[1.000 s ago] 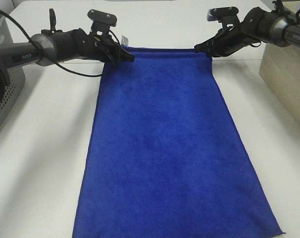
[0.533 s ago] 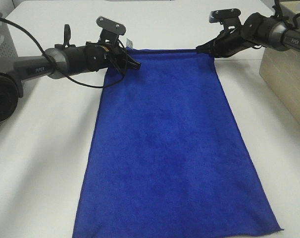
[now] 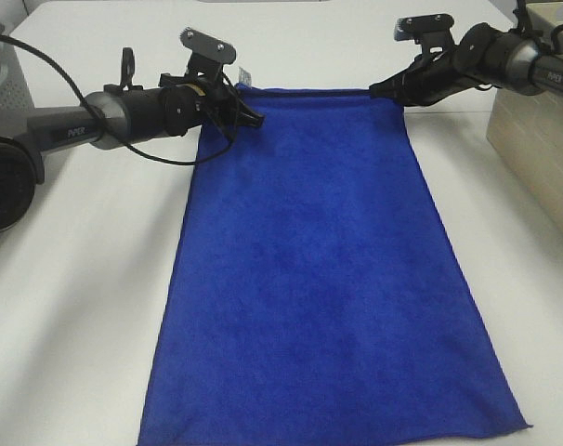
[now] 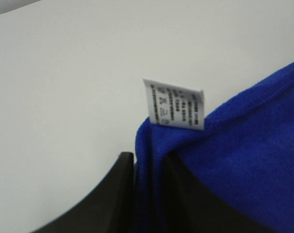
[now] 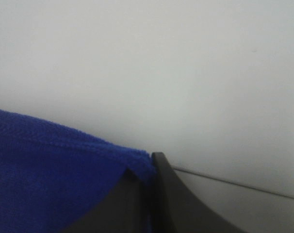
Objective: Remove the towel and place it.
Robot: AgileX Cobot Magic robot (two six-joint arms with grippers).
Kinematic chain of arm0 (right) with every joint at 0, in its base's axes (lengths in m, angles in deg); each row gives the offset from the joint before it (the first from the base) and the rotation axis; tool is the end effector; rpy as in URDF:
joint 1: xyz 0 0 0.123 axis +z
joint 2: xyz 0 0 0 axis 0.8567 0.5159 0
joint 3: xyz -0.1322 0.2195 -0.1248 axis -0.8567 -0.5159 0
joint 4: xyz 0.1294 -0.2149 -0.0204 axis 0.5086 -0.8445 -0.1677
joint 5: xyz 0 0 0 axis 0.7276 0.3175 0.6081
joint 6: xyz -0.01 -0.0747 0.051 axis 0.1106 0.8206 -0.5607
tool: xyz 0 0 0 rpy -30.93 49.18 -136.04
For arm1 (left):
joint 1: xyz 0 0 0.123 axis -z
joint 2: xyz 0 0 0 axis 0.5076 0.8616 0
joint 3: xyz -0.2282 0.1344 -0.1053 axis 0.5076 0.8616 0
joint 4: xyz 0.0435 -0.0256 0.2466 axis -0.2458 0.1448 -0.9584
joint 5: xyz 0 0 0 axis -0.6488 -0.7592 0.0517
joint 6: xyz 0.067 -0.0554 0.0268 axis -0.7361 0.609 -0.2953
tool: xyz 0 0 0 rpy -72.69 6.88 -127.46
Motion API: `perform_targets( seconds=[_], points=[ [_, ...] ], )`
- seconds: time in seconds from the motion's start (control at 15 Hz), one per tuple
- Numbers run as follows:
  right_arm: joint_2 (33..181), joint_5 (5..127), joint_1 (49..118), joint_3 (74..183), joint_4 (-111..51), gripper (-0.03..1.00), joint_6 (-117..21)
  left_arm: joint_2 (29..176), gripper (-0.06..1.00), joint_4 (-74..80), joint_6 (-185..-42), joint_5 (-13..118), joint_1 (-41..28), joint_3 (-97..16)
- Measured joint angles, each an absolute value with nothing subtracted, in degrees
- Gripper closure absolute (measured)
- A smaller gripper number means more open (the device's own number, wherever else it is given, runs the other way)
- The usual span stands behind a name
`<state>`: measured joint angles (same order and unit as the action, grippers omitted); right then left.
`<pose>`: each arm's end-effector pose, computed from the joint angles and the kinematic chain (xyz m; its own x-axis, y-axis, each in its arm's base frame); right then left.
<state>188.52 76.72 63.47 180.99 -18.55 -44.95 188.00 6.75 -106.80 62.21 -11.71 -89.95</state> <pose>0.5886 0.0569 0.1025 -0.5538 -0.1785 -0.8133 -0.2463 0.9682 -0.0448 0.5688 -0.1907 0.0760 -0.2545 0.2699 -0.9286 0.3452 0.9224 0.1735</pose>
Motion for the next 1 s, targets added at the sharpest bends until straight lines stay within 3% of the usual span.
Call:
perform_targets(
  seconds=[0.13,0.27,0.33,0.47,1.0],
  points=[
    [188.52,77.29,63.47,180.99,-18.55,0.8,-44.95,188.0,0.6,6.75,-106.8,62.21,-11.71,-89.95],
    [188.52,77.52,63.47,180.99,-18.6,0.58,-44.95,188.0,0.48,6.75,-106.8,62.79,-11.76,-89.95],
    [188.52,77.87,63.36,180.99,-18.6,0.46,-44.95,188.0,0.46,6.69,-106.8,63.76,-12.05,-89.95],
    [188.4,78.21,63.36,180.99,-19.86,0.33,-44.95,188.0,0.44,6.69,-106.8,64.79,-13.08,-89.95],
    [183.31,85.66,63.36,180.99,-21.98,0.3,-43.58,186.51,0.44,6.81,-105.71,63.7,-15.26,-89.95]
  ],
)
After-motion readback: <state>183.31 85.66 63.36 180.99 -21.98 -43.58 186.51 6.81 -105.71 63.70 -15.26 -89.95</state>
